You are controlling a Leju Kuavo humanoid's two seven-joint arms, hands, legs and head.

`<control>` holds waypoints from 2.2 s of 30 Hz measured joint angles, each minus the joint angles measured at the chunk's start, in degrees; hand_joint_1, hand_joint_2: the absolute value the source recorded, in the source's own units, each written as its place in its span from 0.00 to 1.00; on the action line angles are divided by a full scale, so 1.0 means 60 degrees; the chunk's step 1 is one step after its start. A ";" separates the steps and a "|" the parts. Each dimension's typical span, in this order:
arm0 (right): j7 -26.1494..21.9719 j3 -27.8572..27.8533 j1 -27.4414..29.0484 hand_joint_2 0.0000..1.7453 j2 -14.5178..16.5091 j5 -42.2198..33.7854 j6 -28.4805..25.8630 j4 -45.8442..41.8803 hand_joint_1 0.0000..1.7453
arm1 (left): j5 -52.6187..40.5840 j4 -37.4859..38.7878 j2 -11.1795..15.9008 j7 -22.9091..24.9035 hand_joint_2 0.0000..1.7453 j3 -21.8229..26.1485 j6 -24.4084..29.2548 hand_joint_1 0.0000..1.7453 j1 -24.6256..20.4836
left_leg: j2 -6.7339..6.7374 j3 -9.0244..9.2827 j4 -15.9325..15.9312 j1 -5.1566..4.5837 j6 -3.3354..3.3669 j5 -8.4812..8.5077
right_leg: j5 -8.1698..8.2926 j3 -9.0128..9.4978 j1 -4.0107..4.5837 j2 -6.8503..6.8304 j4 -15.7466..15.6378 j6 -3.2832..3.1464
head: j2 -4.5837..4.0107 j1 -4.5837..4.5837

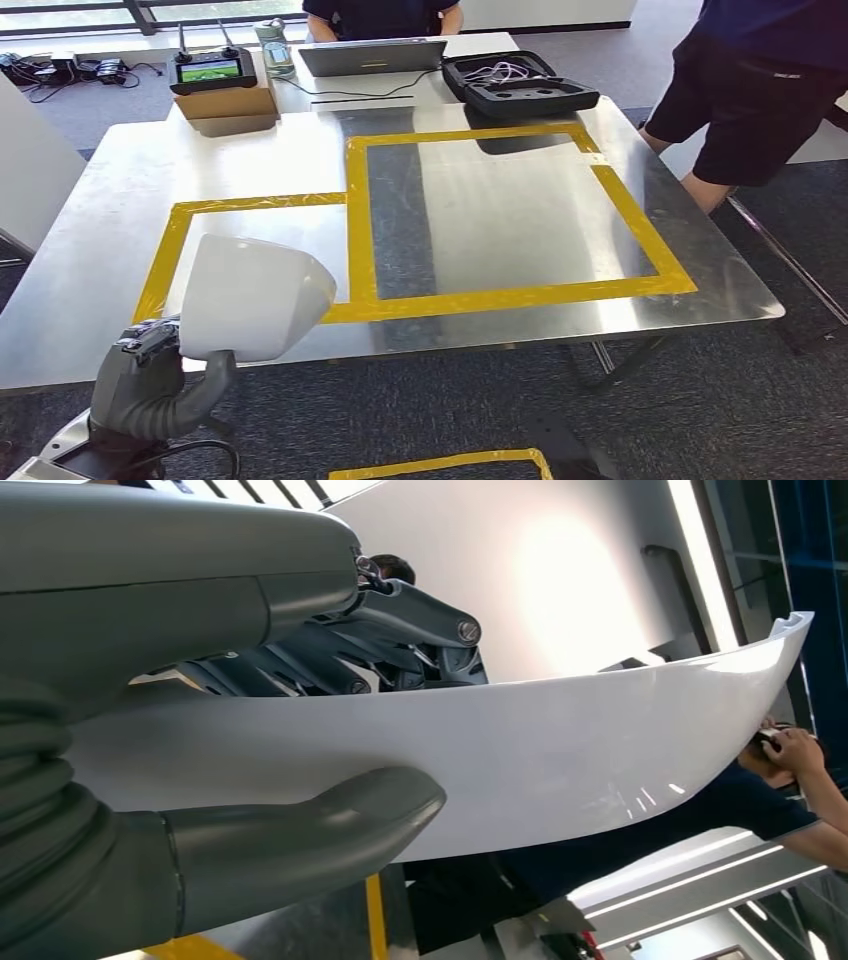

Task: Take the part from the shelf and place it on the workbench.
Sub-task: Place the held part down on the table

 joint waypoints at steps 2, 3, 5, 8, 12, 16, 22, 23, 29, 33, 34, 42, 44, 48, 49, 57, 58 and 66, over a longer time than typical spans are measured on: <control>-0.0012 0.0000 0.0008 0.00 0.0000 -0.0024 -0.0018 0.0000 0.00 | -0.0038 0.0001 -0.0010 0.0110 1.00 0.0011 0.0109 1.00 -0.0001 | 0.0000 0.0001 0.0000 -0.0001 0.0000 0.0000 | 0.0000 0.0000 0.0000 0.0000 0.0000 0.0000 | 0.0001 0.0000; -0.0028 -0.0002 0.0018 0.00 0.0000 -0.0046 -0.0042 0.0000 0.00 | -0.0081 0.0006 -0.0020 0.0231 1.00 0.0025 0.0211 1.00 -0.0003 | 0.0000 0.0001 0.0000 -0.0001 0.0000 0.0000 | 0.0000 0.0000 0.0000 0.0000 -0.0001 0.0000 | 0.0002 0.0000; -0.0089 -0.0022 0.0055 0.00 0.0000 -0.0104 -0.0105 0.0000 0.00 | -0.0254 0.0032 -0.0046 0.0602 1.00 0.0092 0.0512 1.00 -0.0020 | 0.0000 0.0002 0.0001 -0.0002 0.0000 0.0000 | 0.0000 0.0000 -0.0001 0.0000 -0.0001 0.0000 | 0.0001 0.0000; -0.0187 -0.0097 0.0137 0.00 0.0005 -0.0162 -0.0171 0.0000 0.00 | -0.0883 0.0077 -0.0076 0.1318 1.00 0.0296 0.1184 1.00 -0.0124 | 0.0000 0.0002 0.0001 -0.0002 0.0000 0.0000 | 0.0000 0.0000 -0.0001 0.0000 -0.0001 0.0001 | 0.0000 0.0000; -0.0197 -0.0142 0.0185 0.00 0.0027 -0.0145 -0.0171 0.0000 0.00 | -0.1917 0.0122 -0.0078 0.2135 1.00 0.0634 0.1919 1.00 -0.0348 | 0.0000 0.0003 0.0001 -0.0001 0.0001 0.0001 | 0.0002 0.0001 0.0000 0.0001 -0.0001 0.0003 | -0.0001 0.0000; -0.0163 -0.0142 0.0181 0.00 0.0076 -0.0095 -0.0125 0.0000 0.00 | -0.2628 0.0333 -0.0050 0.2515 1.00 0.0960 0.2295 1.00 -0.0618 | -0.0001 0.0002 0.0001 -0.0002 0.0004 0.0003 | 0.0004 0.0002 -0.0001 0.0001 -0.0001 0.0006 | -0.0001 0.0000; -0.0139 -0.0140 0.0153 0.00 0.0145 -0.0001 -0.0058 0.0000 0.00 | -0.3450 0.0807 0.0056 0.2876 1.00 0.1189 0.2717 1.00 -0.0951 | -0.0001 0.0002 0.0001 -0.0002 0.0005 0.0003 | 0.0005 0.0004 -0.0001 0.0001 -0.0001 0.0007 | 0.0002 0.0000; -0.0128 -0.0139 0.0140 0.00 0.0156 0.0022 -0.0037 0.0001 0.00 | -0.3636 0.0884 0.0074 0.2972 1.00 0.1213 0.2804 1.00 -0.0994 | 0.0000 0.0002 0.0001 -0.0002 0.0005 0.0003 | 0.0005 0.0004 -0.0001 0.0001 -0.0002 0.0007 | 0.0001 0.0000; -0.0012 -0.0138 0.0019 0.00 0.0243 0.0092 0.0083 0.0008 0.00 | -0.4437 0.1384 0.0196 0.3402 1.00 0.1301 0.3116 1.00 -0.1298 | -0.0001 0.0002 0.0002 -0.0003 0.0006 0.0003 | 0.0005 0.0004 -0.0001 0.0002 -0.0003 0.0007 | -0.0001 0.0000; 0.0005 -0.0138 -0.0018 0.00 0.0278 0.0155 0.0107 0.0037 0.00 | -0.5114 0.1826 0.0319 0.3657 1.00 0.1306 0.3276 1.00 -0.1595 | -0.0002 0.0002 0.0002 -0.0004 0.0007 0.0004 | 0.0005 0.0005 -0.0002 0.0001 -0.0003 0.0007 | 0.0000 0.0000; 0.0014 -0.0137 -0.0029 0.00 0.0282 0.0176 0.0127 0.0044 0.00 | -0.5306 0.2001 0.0377 0.3720 1.00 0.1306 0.3306 1.00 -0.1715 | -0.0002 0.0002 0.0003 -0.0004 0.0007 0.0005 | 0.0005 0.0005 -0.0002 0.0001 -0.0003 0.0007 | -0.0001 0.0000; 0.0045 -0.0131 -0.0123 0.00 0.0291 0.0261 0.0252 0.0051 0.00 | -0.5777 0.3258 0.0751 0.3826 1.00 0.1305 0.3370 1.00 -0.2447 | -0.0001 0.0006 0.0004 -0.0004 0.0009 0.0007 | 0.0009 0.0005 -0.0001 0.0006 -0.0003 0.0010 | -0.0002 0.0000; 0.0045 -0.0130 -0.0128 0.00 0.0291 0.0280 0.0253 0.0053 0.00 | -0.5858 0.3465 0.0802 0.3865 1.00 0.1300 0.3370 1.00 -0.2575 | -0.0001 0.0005 0.0005 -0.0004 0.0009 0.0007 | 0.0009 0.0005 -0.0001 0.0005 -0.0004 0.0011 | -0.0001 0.0000; 0.0051 -0.0125 -0.0137 0.00 0.0298 0.0346 0.0276 0.0053 0.00 | -0.6173 0.4164 0.0952 0.3994 1.00 0.1285 0.3373 1.00 -0.3005 | -0.0001 0.0004 0.0006 -0.0005 0.0009 0.0007 | 0.0009 0.0006 -0.0001 0.0005 -0.0006 0.0011 | -0.0001 0.0000; 0.0055 -0.0123 -0.0138 0.00 0.0301 0.0357 0.0281 0.0054 0.00 | -0.6209 0.4353 0.0987 0.4004 1.00 0.1280 0.3373 1.00 -0.3125 | -0.0001 0.0004 0.0006 -0.0005 0.0009 0.0007 | 0.0009 0.0006 -0.0002 0.0005 -0.0006 0.0011 | -0.0002 0.0000; 0.0127 -0.0055 -0.0179 0.00 0.0326 0.0500 0.0394 0.0053 0.00 | -0.6561 0.5968 0.1189 0.3958 1.00 0.1183 0.3373 1.00 -0.4110 | -0.0001 0.0008 0.0009 -0.0005 0.0010 0.0008 | 0.0013 0.0006 -0.0001 0.0007 -0.0006 0.0016 | 0.0000 0.0000; 0.0148 -0.0037 -0.0183 0.00 0.0327 0.0523 0.0414 0.0052 0.00 | -0.6610 0.6214 0.1222 0.3924 1.00 0.1140 0.3373 1.00 -0.4259 | -0.0001 0.0009 0.0010 -0.0005 0.0010 0.0009 | 0.0013 0.0006 -0.0001 0.0007 -0.0006 0.0016 | 0.0001 0.0000; 0.0180 0.0106 -0.0234 0.00 0.0328 0.0620 0.0473 0.0055 0.00 | -0.6705 0.7766 0.1391 0.3832 1.00 0.0803 0.3370 1.00 -0.5028 | 0.0003 0.0009 0.0012 -0.0006 0.0011 0.0009 | 0.0014 0.0003 -0.0001 0.0015 -0.0007 0.0016 | 0.0000 0.0000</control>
